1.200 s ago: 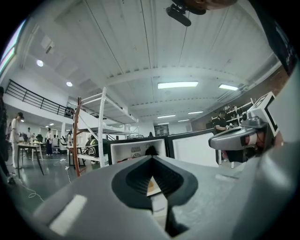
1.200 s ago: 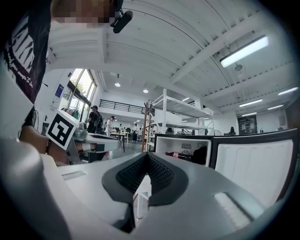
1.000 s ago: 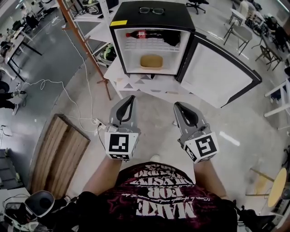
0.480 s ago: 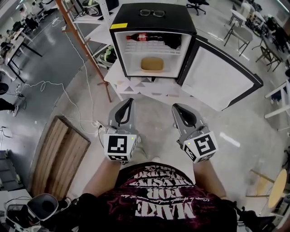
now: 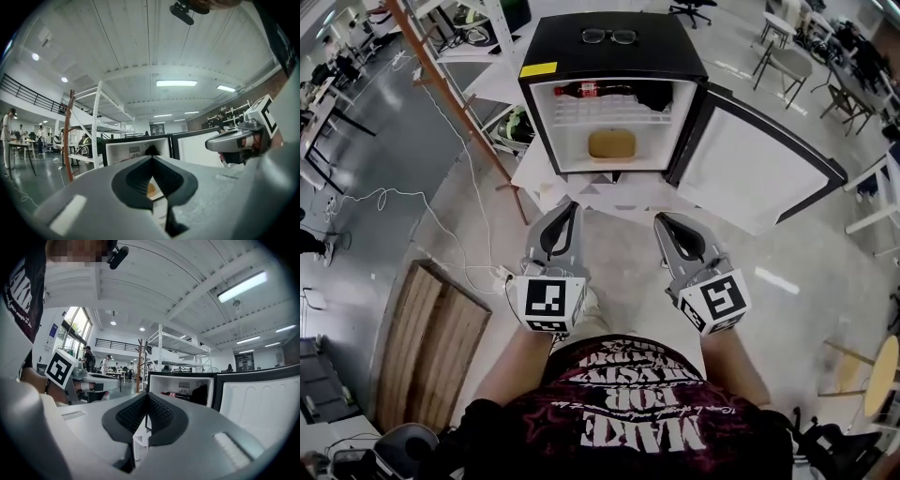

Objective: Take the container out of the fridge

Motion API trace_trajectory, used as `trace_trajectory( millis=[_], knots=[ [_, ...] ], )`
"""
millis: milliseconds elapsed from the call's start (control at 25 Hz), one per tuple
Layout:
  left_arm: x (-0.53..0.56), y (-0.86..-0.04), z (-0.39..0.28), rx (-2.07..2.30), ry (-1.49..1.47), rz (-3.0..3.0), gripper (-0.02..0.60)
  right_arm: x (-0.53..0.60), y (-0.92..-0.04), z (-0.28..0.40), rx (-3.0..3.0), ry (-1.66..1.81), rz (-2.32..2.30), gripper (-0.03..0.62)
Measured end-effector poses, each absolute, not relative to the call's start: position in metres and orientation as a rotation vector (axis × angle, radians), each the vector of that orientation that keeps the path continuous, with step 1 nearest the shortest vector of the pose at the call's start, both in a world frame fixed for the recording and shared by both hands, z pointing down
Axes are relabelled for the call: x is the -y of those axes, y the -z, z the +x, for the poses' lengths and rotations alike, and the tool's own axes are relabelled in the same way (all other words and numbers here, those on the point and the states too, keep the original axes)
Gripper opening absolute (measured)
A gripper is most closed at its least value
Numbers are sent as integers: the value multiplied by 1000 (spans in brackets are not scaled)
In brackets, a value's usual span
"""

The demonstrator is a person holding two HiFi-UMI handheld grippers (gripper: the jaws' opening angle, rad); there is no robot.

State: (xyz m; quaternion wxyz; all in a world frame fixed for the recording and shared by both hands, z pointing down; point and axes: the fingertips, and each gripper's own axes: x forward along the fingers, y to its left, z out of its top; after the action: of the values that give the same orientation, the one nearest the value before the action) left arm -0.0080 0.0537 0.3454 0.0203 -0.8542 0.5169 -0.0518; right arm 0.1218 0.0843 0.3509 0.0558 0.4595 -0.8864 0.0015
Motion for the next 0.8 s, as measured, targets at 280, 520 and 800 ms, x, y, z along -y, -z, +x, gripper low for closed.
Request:
trace_trajectory(
  millis=[280,520,800],
  knots=[
    [-21,-356,-18,-1583,206,-2689,0,-53,-353,113,2663,-18,1432,28],
    [3,-366,-24,-1577,227,-2709,0,-31,-363,106,2647,-44,1433,28],
    [26,-371,-27,-1564,236,-2727,0,-9,-365,99,2646,-34,1423,28]
  ],
)
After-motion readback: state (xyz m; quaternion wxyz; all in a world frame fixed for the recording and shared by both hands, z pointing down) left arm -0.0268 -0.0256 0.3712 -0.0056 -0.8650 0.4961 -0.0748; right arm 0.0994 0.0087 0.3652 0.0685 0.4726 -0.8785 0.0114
